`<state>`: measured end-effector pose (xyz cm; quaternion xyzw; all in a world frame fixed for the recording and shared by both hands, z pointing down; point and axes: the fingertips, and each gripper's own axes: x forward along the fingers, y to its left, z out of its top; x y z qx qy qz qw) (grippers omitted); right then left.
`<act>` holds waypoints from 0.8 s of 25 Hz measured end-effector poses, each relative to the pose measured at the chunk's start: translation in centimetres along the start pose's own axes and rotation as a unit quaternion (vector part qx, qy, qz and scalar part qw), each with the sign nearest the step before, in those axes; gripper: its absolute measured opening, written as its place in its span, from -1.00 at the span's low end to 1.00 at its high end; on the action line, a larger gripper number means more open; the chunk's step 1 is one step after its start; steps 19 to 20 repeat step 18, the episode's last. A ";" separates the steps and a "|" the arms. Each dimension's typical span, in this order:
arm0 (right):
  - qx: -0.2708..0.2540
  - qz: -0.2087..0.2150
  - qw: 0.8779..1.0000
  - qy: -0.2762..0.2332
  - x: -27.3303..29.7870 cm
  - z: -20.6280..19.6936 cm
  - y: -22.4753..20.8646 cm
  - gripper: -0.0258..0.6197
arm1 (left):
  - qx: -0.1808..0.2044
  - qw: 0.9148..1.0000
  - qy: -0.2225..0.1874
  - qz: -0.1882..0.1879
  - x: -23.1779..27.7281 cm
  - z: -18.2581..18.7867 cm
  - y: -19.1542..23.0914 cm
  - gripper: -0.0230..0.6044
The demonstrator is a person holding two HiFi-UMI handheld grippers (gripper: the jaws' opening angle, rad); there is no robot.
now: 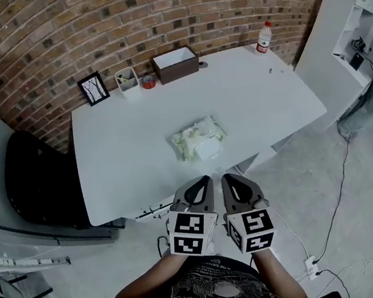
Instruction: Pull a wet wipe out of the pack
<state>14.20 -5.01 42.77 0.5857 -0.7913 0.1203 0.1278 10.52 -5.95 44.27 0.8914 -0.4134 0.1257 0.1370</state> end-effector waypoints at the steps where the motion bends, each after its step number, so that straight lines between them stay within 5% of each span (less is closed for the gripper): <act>1: 0.000 -0.001 1.000 -0.001 -0.1 0.0 -0.1 -0.86 | 0.001 1.000 0.001 -0.001 0.0 0.0 -0.2 -0.89; 20: 0.002 0.004 1.000 0.006 -0.3 -0.3 0.5 -0.86 | 0.006 1.000 0.008 -0.007 -0.4 -0.3 -0.2 -0.89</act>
